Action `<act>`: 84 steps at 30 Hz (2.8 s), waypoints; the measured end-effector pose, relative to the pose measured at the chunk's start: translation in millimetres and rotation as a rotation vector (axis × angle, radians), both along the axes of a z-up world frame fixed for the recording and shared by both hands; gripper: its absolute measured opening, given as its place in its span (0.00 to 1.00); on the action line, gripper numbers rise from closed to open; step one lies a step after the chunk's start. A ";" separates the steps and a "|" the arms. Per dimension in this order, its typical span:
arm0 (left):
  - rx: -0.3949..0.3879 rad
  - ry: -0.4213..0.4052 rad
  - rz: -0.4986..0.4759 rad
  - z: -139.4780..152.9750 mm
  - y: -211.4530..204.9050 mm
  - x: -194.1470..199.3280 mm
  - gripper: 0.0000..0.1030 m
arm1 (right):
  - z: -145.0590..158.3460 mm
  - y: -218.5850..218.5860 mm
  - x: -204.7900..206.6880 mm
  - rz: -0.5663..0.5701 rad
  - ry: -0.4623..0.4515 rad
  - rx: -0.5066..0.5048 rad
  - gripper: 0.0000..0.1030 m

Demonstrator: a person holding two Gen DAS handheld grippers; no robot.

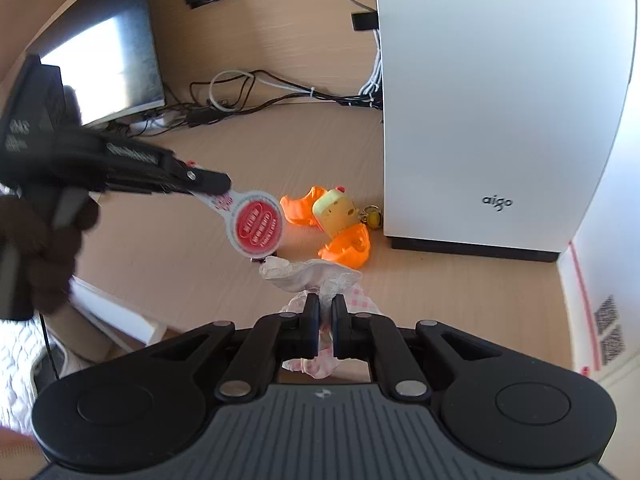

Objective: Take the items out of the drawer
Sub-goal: 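Grasp the white wrapped candy with the right tool while the left sets the tag on the desk, then return both tools to the drawer and grasp the pink Volcano packet with the left tool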

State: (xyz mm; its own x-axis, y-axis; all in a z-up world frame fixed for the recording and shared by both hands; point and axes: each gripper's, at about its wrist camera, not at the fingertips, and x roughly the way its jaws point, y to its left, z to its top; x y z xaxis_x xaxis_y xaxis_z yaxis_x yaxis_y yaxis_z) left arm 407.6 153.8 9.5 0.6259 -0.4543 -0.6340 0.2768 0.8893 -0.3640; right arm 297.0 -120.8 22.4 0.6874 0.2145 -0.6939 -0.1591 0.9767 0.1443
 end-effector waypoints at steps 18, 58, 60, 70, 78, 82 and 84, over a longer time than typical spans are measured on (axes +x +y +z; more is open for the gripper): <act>0.031 -0.015 0.166 -1.2 49.7 -26.2 0.17 | -8.0 13.0 67.6 -0.039 -0.066 -0.022 0.06; 0.123 0.085 -0.448 -46.5 -94.3 -110.2 0.17 | -27.1 -74.0 -39.0 -0.219 0.065 -0.047 0.27; 0.164 0.129 -0.505 -56.2 -110.8 -111.1 0.17 | -35.7 -84.0 -53.0 -0.256 0.104 -0.045 0.27; 0.352 0.186 -0.643 -103.8 -185.3 -107.3 0.17 | -79.3 -82.9 -101.9 -0.305 0.257 -0.021 0.27; 0.458 0.104 -0.655 -126.5 -237.9 -97.1 0.18 | -89.0 -68.5 -117.7 -0.280 0.285 -0.014 0.27; 0.538 0.115 -0.658 -147.9 -253.3 -97.9 0.18 | -93.0 -67.3 -123.5 -0.280 0.297 -0.013 0.27; 0.536 0.106 -0.656 -153.5 -254.6 -98.9 0.18 | -93.6 -65.7 -126.5 -0.276 0.291 -0.021 0.27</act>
